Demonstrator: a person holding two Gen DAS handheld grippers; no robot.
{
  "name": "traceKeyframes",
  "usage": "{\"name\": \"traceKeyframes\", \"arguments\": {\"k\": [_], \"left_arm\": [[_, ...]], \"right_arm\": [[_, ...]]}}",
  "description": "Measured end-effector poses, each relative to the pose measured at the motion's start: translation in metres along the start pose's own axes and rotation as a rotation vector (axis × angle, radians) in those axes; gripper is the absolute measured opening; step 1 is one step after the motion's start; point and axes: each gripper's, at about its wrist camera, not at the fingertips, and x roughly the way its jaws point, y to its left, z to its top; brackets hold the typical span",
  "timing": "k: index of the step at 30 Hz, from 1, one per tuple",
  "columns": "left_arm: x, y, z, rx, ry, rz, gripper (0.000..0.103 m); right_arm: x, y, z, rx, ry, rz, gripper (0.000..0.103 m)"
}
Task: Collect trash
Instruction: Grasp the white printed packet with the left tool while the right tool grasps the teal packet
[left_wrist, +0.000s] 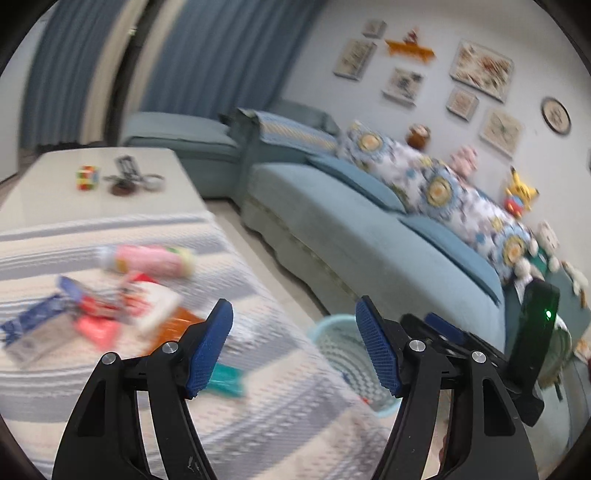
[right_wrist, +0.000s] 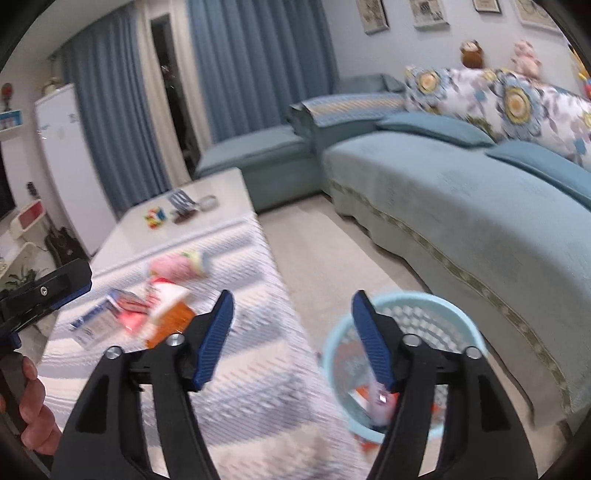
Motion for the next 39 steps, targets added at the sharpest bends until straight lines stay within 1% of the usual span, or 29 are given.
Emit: {"name": "traceKeyframes", "arguments": {"k": [1, 5, 9, 12, 17, 20, 25, 27, 29, 31, 33, 35, 37, 38, 39], "left_arm": [[-0.007, 0.01, 0.003, -0.011, -0.012, 0.012, 0.067], [-0.034, 0.062, 0.009, -0.053, -0.054, 0.103, 0.068], [-0.049, 0.119, 0.007, -0.118, -0.066, 0.203, 0.068], [-0.055, 0.157, 0.0, -0.162, -0.059, 0.301, 0.069], [-0.051, 0.211, -0.011, -0.203, -0.026, 0.394, 0.069], [-0.037, 0.235, -0.014, -0.198, 0.01, 0.418, 0.069], [-0.012, 0.265, -0.016, -0.203, 0.065, 0.431, 0.069], [-0.005, 0.273, -0.018, -0.19, 0.072, 0.457, 0.068], [-0.002, 0.271, -0.018, -0.174, 0.083, 0.46, 0.066], [-0.003, 0.264, -0.019, -0.173, 0.101, 0.434, 0.063], [-0.002, 0.255, -0.021, -0.147, 0.122, 0.432, 0.062], [0.001, 0.243, -0.029, -0.163, 0.19, 0.353, 0.054], [0.005, 0.234, -0.037, -0.169, 0.245, 0.287, 0.053], [0.007, 0.224, -0.041, -0.14, 0.272, 0.279, 0.053], [0.008, 0.221, -0.044, -0.118, 0.277, 0.287, 0.053]], "right_arm": [[0.002, 0.007, 0.0, 0.0, -0.008, 0.009, 0.081], [0.027, 0.04, -0.008, -0.027, 0.019, 0.048, 0.082], [0.062, 0.067, -0.027, -0.107, 0.069, 0.04, 0.082], [0.089, 0.08, -0.044, -0.158, 0.118, 0.038, 0.082], [0.118, 0.087, -0.067, -0.195, 0.169, 0.049, 0.082], [0.129, 0.086, -0.076, -0.189, 0.186, 0.064, 0.082], [0.133, 0.092, -0.081, -0.23, 0.179, 0.075, 0.081], [0.135, 0.095, -0.082, -0.247, 0.183, 0.076, 0.081], [0.135, 0.097, -0.083, -0.259, 0.187, 0.082, 0.077], [0.137, 0.098, -0.084, -0.264, 0.194, 0.083, 0.077], [0.138, 0.098, -0.084, -0.263, 0.203, 0.085, 0.074], [0.139, 0.097, -0.085, -0.258, 0.214, 0.094, 0.073], [0.14, 0.096, -0.084, -0.25, 0.221, 0.101, 0.073], [0.14, 0.095, -0.084, -0.244, 0.225, 0.106, 0.073], [0.14, 0.094, -0.084, -0.239, 0.228, 0.111, 0.073]]}}
